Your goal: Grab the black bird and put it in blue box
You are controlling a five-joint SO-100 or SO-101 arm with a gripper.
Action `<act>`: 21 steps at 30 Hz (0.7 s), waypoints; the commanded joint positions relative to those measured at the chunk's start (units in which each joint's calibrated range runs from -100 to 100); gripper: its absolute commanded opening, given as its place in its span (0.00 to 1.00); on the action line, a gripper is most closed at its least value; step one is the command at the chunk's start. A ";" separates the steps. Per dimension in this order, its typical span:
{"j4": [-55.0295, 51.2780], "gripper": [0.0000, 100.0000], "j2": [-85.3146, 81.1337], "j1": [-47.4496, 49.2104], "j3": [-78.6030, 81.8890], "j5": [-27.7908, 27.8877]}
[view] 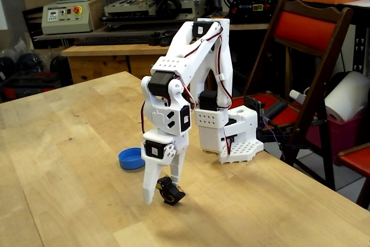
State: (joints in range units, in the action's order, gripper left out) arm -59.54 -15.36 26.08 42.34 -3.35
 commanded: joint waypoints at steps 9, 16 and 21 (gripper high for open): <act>0.09 0.21 -0.51 0.14 -2.78 0.24; 0.09 0.09 -0.51 -0.08 -2.96 0.24; 0.09 0.06 -0.51 -0.08 -3.05 0.05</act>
State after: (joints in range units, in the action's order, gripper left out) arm -59.54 -15.36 26.08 42.34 -3.35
